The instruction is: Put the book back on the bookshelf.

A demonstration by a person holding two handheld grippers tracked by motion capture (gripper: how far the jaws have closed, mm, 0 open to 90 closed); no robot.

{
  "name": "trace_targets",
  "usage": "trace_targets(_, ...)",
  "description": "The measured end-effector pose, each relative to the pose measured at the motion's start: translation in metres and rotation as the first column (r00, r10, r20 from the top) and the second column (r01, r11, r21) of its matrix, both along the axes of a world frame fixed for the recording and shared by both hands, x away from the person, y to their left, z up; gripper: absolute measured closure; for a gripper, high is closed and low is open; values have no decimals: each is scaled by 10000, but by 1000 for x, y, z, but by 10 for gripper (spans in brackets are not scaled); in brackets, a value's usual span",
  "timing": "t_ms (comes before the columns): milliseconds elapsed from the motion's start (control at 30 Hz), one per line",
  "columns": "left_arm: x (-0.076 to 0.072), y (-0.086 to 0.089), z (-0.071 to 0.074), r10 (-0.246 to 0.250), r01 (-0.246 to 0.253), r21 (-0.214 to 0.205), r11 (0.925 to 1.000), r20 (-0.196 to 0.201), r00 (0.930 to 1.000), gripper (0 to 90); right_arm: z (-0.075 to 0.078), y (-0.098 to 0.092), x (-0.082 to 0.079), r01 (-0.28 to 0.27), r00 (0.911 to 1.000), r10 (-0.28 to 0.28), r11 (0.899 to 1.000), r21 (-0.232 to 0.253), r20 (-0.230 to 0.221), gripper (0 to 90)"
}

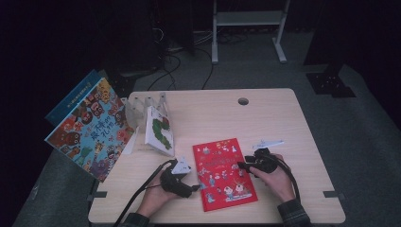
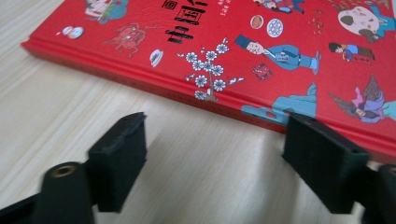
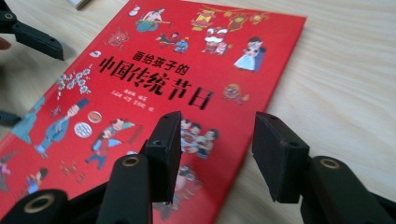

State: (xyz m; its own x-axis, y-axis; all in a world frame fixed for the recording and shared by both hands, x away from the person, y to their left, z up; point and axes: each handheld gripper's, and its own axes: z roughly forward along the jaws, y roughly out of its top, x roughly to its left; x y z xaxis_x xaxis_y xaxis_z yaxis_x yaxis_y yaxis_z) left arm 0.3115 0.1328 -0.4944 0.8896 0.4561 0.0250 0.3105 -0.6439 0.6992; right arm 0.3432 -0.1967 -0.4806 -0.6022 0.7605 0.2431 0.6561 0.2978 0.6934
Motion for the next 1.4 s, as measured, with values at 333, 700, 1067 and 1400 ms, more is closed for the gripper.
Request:
trace_targets(333, -2, -1, -5, 171, -171, 26, 9999, -99, 9998, 0, -6, 13, 12, -231, 9994, 224, 9993, -299, -256, 504)
trace_targets(700, -7, 1, -6, -11, 11, -80, 10000, -7, 10000, 0, 11, 30, 40, -1486, 9725, 1204, 9798, -1337, -1992, 560)
trace_targets(1067, -6, 2, -6, -151, 151, -73, 9999, -39, 9999, 0, 19, 26, 69, -1674, 8702, 882, 9782, -1226, -4847, 667)
trace_targets(1400, -5, 1, -6, -225, 224, -65, 9997, -42, 9997, 0, 19, 29, 72, -2005, 8439, 960, 9690, -1444, -5278, 686)
